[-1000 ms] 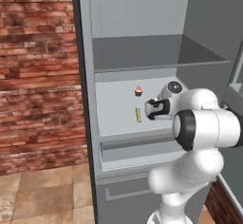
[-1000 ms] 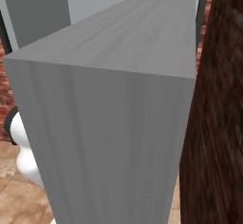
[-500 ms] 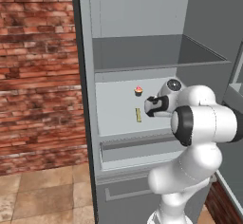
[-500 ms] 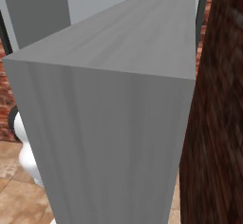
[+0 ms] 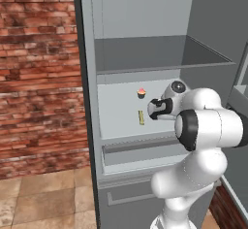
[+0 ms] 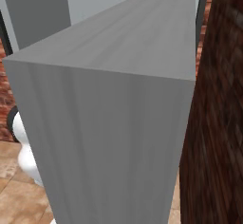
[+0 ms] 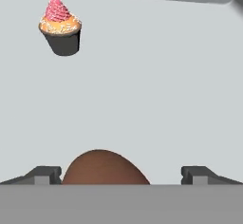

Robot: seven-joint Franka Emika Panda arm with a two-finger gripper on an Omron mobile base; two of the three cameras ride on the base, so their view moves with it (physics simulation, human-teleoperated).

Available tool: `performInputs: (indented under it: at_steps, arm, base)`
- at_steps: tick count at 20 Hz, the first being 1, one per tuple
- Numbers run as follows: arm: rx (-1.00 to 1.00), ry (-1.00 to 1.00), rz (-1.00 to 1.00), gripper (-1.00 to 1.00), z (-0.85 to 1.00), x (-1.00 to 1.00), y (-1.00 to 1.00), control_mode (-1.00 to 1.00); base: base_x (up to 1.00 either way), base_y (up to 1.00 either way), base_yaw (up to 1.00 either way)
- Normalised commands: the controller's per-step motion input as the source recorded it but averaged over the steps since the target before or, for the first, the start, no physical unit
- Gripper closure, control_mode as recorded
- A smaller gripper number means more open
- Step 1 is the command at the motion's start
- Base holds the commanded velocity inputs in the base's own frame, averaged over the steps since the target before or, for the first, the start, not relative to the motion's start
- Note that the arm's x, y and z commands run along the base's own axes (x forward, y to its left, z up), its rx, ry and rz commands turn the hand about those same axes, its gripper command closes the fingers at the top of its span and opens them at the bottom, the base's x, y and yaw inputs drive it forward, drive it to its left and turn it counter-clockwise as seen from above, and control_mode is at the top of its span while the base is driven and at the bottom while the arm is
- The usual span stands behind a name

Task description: Pick the egg and butter from the fridge and place them by the bowl for mixing.

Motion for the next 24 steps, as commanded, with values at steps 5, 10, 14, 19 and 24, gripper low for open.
performInputs:
  at_steps: [5,10,14,19,24]
  arm:
    - [0.02,0.00,0.00,-1.00,-0.21,-0.24,0.00,-1.00]
    - [0.05,0.00,0.00,-1.00,-0.17,-0.15,0.00,-1.00]
    - [0.06,0.00,0.00,-1.00,-0.20,0.13,0.00,-1.00]
    - [0.07,0.00,0.00,-1.00,-0.19,0.12,0.00,-1.00]
    - [0.05,0.01,0.00,1.00,-0.27,-0.12,0.05,-1.00]
  base:
    - [0.00,0.00,0.00]
    - [0.00,0.00,0.00]
    - [0.00,0.00,0.00]
    - [0.00,0.00,0.00]
    - [0.00,0.00,0.00]
